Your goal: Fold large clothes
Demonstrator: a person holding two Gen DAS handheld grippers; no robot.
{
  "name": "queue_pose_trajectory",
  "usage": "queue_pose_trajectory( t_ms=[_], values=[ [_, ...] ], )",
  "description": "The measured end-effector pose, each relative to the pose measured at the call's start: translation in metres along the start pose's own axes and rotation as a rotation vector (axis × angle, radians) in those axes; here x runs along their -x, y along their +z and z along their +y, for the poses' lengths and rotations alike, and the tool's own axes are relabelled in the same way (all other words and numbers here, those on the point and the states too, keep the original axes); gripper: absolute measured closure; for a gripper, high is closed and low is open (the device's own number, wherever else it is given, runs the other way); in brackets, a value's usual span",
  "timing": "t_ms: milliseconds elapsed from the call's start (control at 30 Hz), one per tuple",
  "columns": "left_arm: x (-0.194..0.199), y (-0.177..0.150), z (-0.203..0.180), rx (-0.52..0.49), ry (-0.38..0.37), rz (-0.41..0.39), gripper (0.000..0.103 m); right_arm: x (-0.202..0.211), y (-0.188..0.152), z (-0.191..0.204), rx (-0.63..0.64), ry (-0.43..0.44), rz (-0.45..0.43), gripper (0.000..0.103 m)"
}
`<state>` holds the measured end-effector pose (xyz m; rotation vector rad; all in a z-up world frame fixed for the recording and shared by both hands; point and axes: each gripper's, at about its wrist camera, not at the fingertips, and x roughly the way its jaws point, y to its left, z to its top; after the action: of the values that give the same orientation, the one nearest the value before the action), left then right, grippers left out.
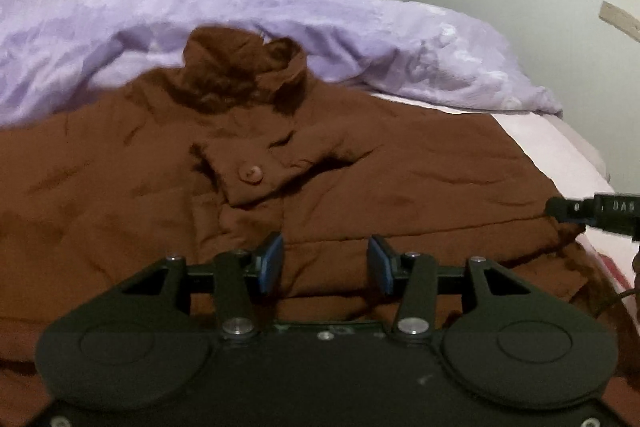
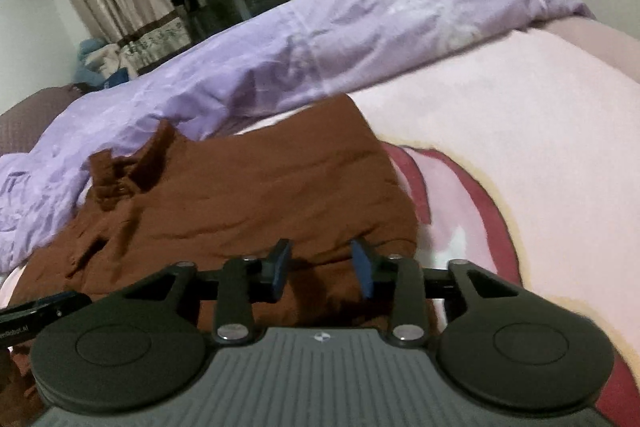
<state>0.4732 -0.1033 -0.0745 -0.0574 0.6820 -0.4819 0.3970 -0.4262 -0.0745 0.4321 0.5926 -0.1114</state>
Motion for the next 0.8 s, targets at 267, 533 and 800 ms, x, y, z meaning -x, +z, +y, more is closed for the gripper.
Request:
queue_pose_trajectory(
  t_ms=[267,533,800],
  values=[
    [0.072,0.0,0.005,-0.037,0.022,-0.034,0.047,0.053,0.007,-0.005,-0.034,0.042,-0.028,0.047],
    [0.205,-0.082,0.074,0.133,0.114,-0.074,0.044,0.147,-0.045,-0.043,-0.002,0.101,-0.006,0.038],
    [0.298,-0.178,0.157,0.405,0.282,-0.075,0.044,0.185,-0.11,-0.096,-0.099,0.13,0.09,0.038]
  ],
)
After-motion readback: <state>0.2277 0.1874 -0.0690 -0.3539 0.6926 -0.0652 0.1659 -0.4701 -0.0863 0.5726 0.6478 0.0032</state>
